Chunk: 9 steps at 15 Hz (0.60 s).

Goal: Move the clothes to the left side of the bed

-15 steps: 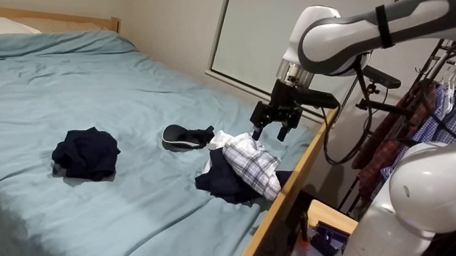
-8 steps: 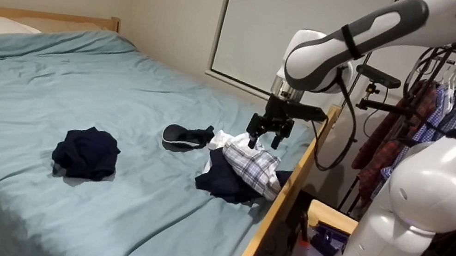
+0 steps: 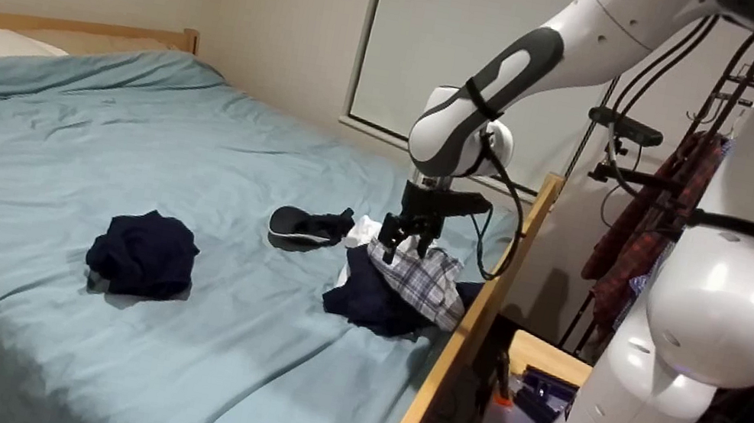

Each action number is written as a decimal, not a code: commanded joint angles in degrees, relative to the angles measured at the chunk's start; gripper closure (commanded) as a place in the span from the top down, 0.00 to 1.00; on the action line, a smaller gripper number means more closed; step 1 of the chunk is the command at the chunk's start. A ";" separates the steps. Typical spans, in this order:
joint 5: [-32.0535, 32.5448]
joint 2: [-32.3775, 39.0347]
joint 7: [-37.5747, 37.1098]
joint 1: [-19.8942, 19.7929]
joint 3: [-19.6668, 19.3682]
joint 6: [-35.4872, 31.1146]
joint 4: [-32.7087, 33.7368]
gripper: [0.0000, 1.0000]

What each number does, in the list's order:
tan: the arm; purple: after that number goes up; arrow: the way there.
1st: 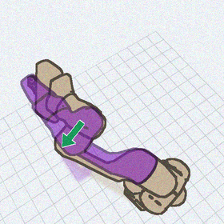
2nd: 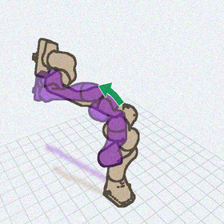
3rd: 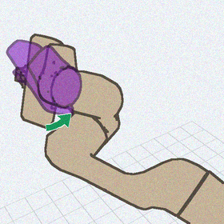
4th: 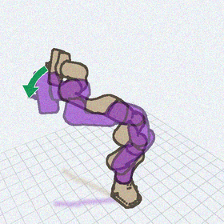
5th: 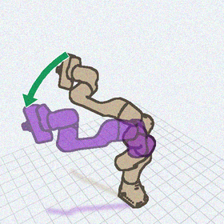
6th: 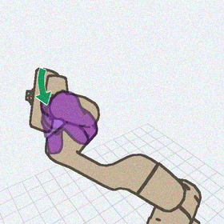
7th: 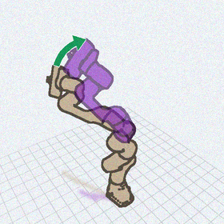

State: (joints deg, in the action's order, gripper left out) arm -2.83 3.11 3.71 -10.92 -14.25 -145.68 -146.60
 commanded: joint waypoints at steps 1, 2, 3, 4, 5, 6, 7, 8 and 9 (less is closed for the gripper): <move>1.09 1.68 -0.91 -0.59 0.97 0.17 1.70 1.00; 1.40 2.84 -1.13 -0.56 1.10 0.17 2.78 1.00; 1.46 3.40 -1.14 -0.57 1.11 0.18 3.30 1.00; 2.94 4.86 -4.72 -0.45 0.40 -1.21 4.02 1.00; 3.15 6.60 -5.96 -0.55 0.18 -2.43 4.72 1.00; 0.34 10.64 -5.06 -1.17 0.51 -6.26 4.33 1.00; -0.66 12.62 -5.16 -1.58 0.49 -8.17 4.64 1.00; -1.06 15.68 -6.09 -1.99 0.22 -10.26 5.19 1.00; -1.44 18.19 -6.47 -2.39 0.19 -11.80 5.74 1.00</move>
State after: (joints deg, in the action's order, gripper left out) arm -2.49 12.25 -1.03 -11.82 -14.21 -151.77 -143.21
